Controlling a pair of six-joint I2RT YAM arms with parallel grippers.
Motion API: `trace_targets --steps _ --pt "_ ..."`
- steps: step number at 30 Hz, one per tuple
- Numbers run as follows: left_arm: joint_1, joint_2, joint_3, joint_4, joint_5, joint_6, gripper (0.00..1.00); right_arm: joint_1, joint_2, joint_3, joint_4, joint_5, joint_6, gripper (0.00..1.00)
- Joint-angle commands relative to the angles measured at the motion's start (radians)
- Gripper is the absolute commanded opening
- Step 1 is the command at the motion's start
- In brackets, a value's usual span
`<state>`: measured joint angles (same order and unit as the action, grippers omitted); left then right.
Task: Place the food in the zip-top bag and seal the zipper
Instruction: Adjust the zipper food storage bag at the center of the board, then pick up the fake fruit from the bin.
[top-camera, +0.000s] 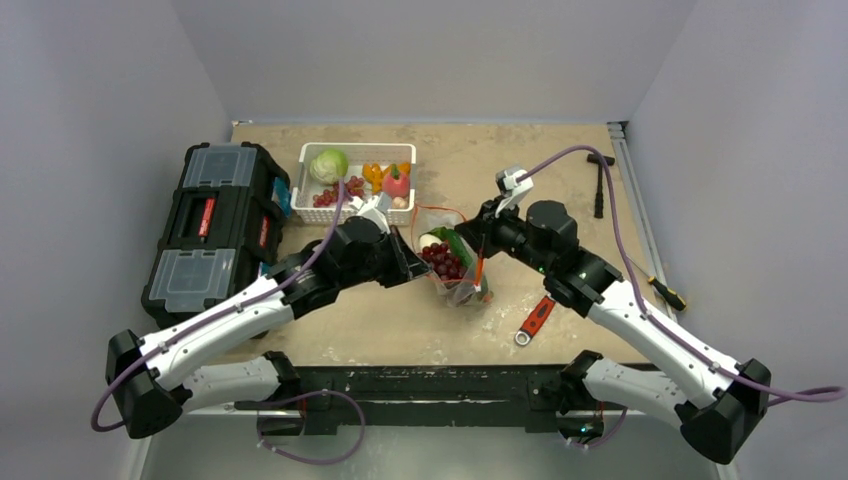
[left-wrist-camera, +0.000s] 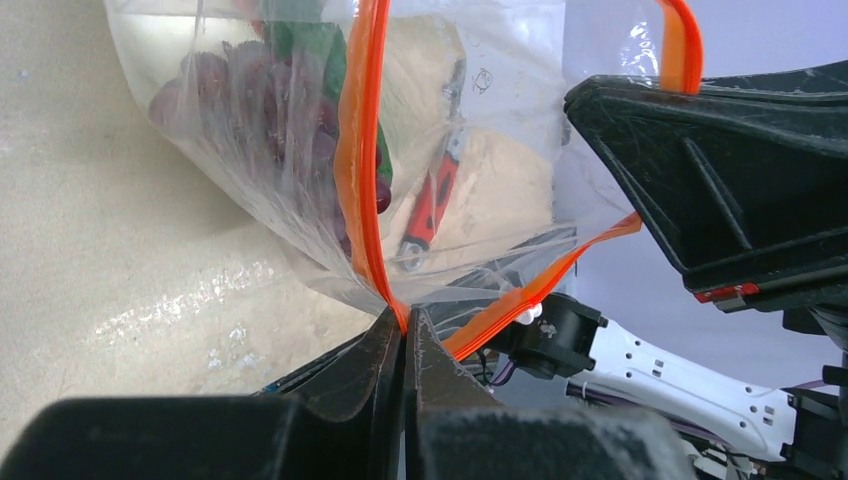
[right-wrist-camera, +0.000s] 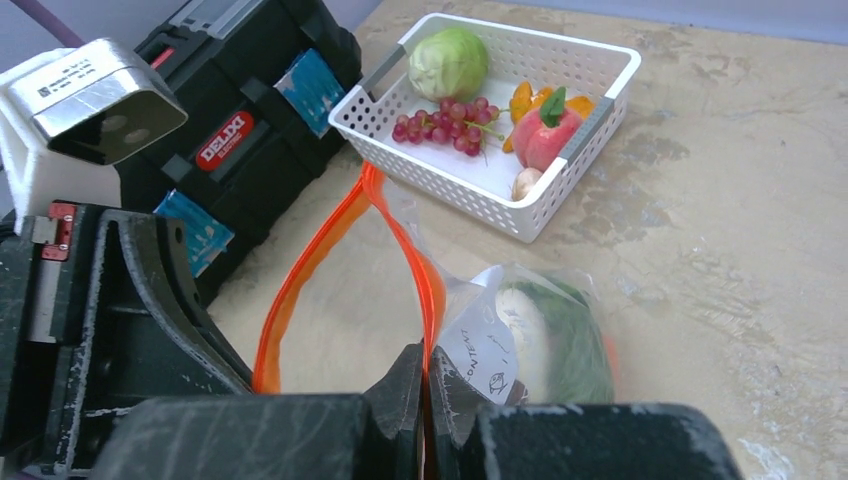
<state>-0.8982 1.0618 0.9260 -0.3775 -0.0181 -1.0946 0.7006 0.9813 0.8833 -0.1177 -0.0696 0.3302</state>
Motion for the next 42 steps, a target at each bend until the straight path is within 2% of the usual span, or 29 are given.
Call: trace_targets --steps 1,3,8,12,14,18,21,29,32,38,42 --pt "0.012 0.045 0.047 0.026 0.055 0.028 0.00 0.004 -0.035 -0.006 0.053 0.011 -0.015 0.00" --pt "0.022 0.057 0.046 0.034 0.083 0.019 0.00 0.004 -0.061 -0.011 0.052 0.034 -0.009 0.00" --pt "0.040 0.028 0.007 0.107 0.107 0.020 0.36 0.003 -0.133 -0.027 0.056 0.116 -0.015 0.00" --pt "0.041 -0.013 0.011 0.102 0.083 0.056 0.51 0.003 -0.159 -0.028 0.035 0.218 0.000 0.00" --pt "0.042 -0.032 0.023 0.078 0.064 0.092 0.68 0.002 -0.158 -0.027 0.026 0.274 0.017 0.00" --pt "0.046 -0.076 0.036 0.002 -0.005 0.139 0.80 0.002 -0.134 -0.018 -0.006 0.377 0.050 0.00" --pt "0.057 -0.118 0.036 -0.047 -0.044 0.166 0.84 0.002 -0.133 -0.018 -0.023 0.410 0.051 0.00" --pt "0.111 -0.184 0.031 -0.163 -0.118 0.187 0.84 0.002 -0.151 -0.054 0.033 0.395 0.042 0.00" --pt "0.145 -0.166 0.031 -0.181 -0.082 0.180 0.85 0.002 -0.128 -0.059 0.036 0.352 0.048 0.00" --pt "0.200 -0.120 0.035 -0.176 -0.040 0.221 0.85 0.002 -0.110 -0.093 0.077 0.373 0.039 0.00" --pt "0.285 -0.097 0.062 -0.183 -0.019 0.293 0.85 0.002 -0.105 -0.111 0.089 0.390 0.033 0.00"
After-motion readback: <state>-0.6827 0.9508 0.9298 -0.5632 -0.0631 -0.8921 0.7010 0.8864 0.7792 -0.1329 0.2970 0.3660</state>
